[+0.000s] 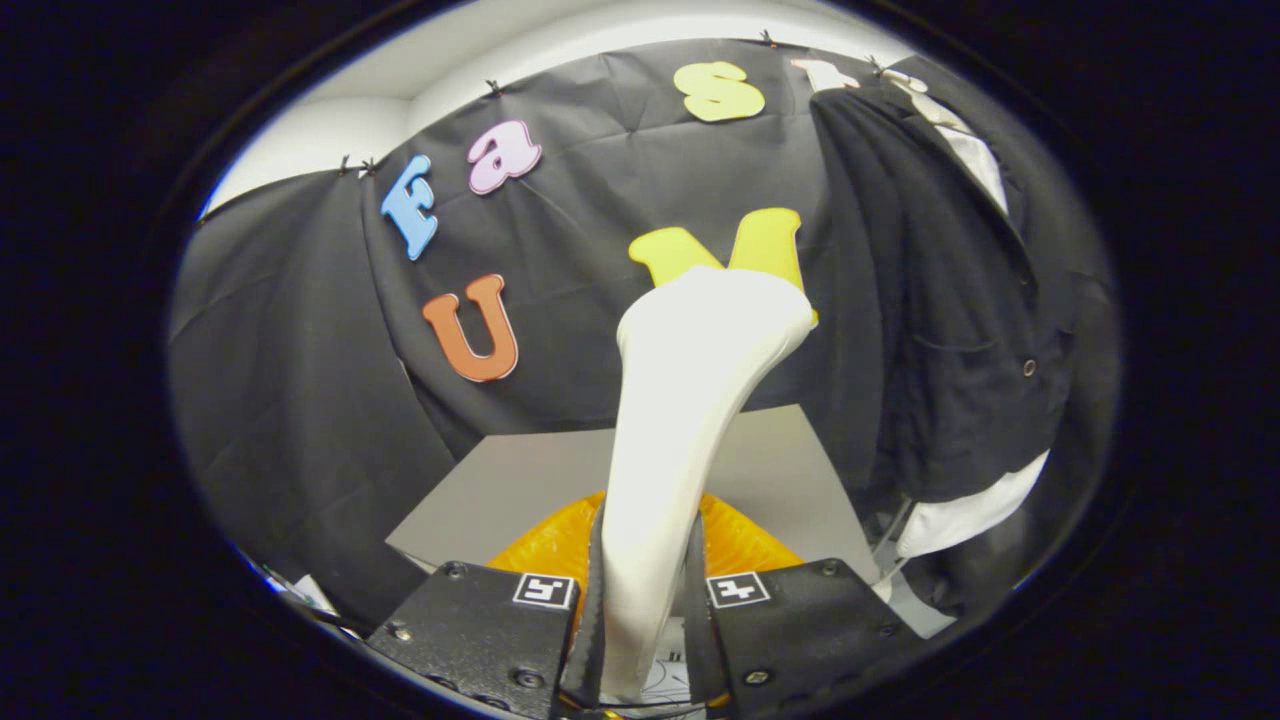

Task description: Iron the clothes twice with a garment steamer, once on the left side and once on the right side.

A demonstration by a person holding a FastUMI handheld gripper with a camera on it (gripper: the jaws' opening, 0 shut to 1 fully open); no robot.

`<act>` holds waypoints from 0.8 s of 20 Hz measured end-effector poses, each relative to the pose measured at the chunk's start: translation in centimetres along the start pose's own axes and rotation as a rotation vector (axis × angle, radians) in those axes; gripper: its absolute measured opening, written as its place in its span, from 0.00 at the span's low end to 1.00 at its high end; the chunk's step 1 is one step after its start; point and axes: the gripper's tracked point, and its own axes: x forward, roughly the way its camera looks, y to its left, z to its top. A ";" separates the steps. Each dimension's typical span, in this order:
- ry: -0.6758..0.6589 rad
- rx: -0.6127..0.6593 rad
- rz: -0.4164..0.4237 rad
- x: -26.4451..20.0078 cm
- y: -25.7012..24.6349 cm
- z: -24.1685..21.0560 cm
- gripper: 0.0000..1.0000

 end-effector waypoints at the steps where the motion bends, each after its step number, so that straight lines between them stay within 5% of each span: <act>1: -0.017 -0.008 -0.011 -1.3 -0.6 -0.1 0.35; 16: -0.204 -0.028 -0.207 -18.5 -12.1 0.6 0.35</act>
